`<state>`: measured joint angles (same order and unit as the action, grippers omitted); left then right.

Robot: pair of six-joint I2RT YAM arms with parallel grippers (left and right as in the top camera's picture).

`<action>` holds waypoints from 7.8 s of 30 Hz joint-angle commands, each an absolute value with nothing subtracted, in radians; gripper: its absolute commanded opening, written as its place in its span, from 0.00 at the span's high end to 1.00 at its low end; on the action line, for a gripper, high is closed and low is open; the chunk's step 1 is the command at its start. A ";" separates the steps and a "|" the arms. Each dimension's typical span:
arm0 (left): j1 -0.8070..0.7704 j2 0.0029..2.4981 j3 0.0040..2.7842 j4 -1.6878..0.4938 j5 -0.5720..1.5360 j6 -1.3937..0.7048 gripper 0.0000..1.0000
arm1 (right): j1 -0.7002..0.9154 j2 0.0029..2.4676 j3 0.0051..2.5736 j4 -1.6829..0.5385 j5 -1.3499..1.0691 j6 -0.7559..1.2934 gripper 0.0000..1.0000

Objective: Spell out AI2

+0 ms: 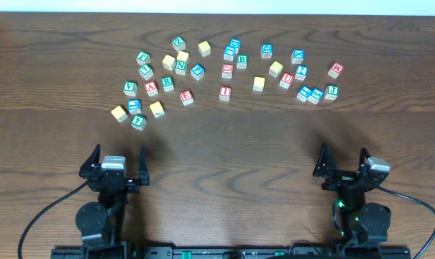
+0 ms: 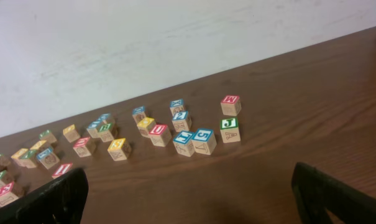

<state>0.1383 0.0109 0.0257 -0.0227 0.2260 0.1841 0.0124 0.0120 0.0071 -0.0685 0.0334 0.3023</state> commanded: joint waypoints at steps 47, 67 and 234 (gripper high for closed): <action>0.138 0.005 0.004 -0.050 0.224 0.190 0.02 | 0.001 0.007 0.006 -0.072 0.034 0.290 0.01; 0.138 0.005 0.004 -0.041 0.226 0.189 0.02 | 0.001 0.007 0.006 -0.072 0.034 0.291 0.01; -0.208 1.829 1.766 -1.081 0.079 -0.347 0.73 | 0.001 0.011 0.006 -0.072 0.034 0.290 0.01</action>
<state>-0.1570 1.8252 1.7676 -1.0401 0.0547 -0.4057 0.0124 0.0128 0.0071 -0.0689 0.0330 0.3023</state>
